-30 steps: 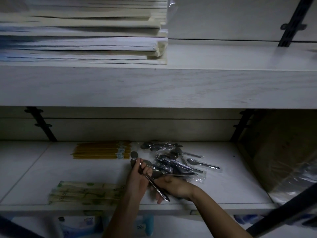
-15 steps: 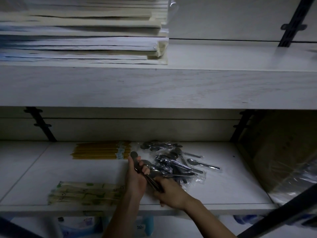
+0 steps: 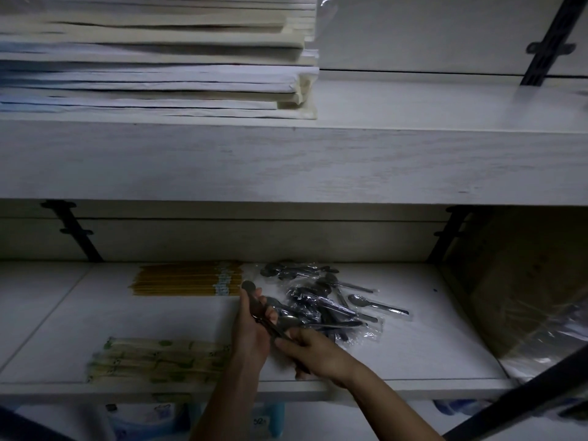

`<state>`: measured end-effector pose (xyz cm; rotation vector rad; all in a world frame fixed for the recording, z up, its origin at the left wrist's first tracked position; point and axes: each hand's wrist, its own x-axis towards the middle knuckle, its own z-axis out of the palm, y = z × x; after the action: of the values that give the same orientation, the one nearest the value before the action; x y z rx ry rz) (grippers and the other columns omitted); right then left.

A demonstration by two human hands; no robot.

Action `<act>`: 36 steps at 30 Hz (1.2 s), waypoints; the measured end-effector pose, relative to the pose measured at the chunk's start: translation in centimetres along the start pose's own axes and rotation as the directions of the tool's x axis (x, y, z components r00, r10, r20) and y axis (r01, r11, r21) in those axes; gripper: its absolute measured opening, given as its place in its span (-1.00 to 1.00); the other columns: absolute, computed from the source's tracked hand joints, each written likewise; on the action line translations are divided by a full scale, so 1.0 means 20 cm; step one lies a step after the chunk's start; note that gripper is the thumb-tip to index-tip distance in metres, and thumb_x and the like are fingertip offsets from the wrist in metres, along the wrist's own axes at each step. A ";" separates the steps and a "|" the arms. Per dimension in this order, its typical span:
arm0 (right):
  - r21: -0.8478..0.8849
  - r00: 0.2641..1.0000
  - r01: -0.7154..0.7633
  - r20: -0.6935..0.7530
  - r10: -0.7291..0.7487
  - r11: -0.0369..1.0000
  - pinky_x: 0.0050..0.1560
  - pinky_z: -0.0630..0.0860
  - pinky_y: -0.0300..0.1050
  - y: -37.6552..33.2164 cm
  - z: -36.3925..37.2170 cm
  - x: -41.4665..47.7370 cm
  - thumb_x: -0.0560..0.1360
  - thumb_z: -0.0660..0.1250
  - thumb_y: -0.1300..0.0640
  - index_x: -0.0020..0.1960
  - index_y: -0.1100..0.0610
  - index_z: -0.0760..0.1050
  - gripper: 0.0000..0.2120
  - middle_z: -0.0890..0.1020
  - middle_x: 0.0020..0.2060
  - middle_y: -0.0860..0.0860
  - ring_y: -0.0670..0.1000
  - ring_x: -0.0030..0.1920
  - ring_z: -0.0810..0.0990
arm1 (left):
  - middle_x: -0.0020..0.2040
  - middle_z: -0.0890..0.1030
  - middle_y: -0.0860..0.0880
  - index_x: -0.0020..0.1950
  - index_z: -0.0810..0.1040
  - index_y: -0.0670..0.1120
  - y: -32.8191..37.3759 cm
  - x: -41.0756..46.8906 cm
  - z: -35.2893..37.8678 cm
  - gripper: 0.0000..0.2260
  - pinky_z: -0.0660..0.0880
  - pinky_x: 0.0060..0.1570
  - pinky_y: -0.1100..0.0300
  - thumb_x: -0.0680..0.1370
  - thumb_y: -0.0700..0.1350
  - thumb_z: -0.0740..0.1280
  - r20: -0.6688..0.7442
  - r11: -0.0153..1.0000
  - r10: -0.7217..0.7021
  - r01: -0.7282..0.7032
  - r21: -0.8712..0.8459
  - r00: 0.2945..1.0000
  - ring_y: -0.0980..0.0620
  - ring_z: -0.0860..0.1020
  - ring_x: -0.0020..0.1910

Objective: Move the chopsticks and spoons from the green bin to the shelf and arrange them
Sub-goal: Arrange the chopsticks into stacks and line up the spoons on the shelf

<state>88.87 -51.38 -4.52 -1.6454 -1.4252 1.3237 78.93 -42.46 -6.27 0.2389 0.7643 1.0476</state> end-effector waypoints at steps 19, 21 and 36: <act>0.351 0.997 -0.007 -0.074 0.035 0.936 -0.40 0.47 -0.31 -0.03 0.02 0.03 0.63 0.03 0.19 -0.18 0.17 0.42 -0.72 0.61 -0.53 -0.05 -0.13 -0.55 0.55 | 0.19 0.54 -0.05 0.27 0.42 -0.17 0.03 -0.07 0.03 -0.56 0.36 0.20 0.21 0.63 0.08 -0.04 0.146 0.974 -0.097 0.064 0.215 0.985 0.01 0.45 0.26; 0.364 0.996 -0.005 -0.079 0.037 0.932 -0.39 0.47 -0.31 -0.04 0.01 0.04 0.63 0.02 0.19 -0.20 0.17 0.43 -0.70 0.61 -0.52 -0.04 -0.13 -0.55 0.54 | 0.15 0.56 0.02 0.22 0.46 -0.09 0.02 -0.09 0.01 -0.63 0.37 0.17 0.22 0.64 0.04 -0.04 0.183 0.916 -0.148 0.065 0.397 0.972 0.05 0.46 0.20; 0.098 0.961 0.053 -0.277 -0.024 0.994 -0.23 0.53 -0.22 -0.01 -0.01 0.04 0.60 0.14 0.16 -0.12 0.32 0.53 -0.71 0.62 -0.39 0.10 -0.07 -0.43 0.59 | -0.06 0.68 -0.16 0.06 0.55 -0.26 0.00 -0.13 -0.03 -0.81 0.52 -0.42 0.17 0.57 -0.21 0.19 0.188 0.861 -0.104 -0.006 0.508 0.977 -0.02 0.64 -0.23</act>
<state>88.95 -50.63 -4.56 -1.6502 -1.1964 1.0792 77.84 -44.76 -5.41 0.7689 0.8381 0.7387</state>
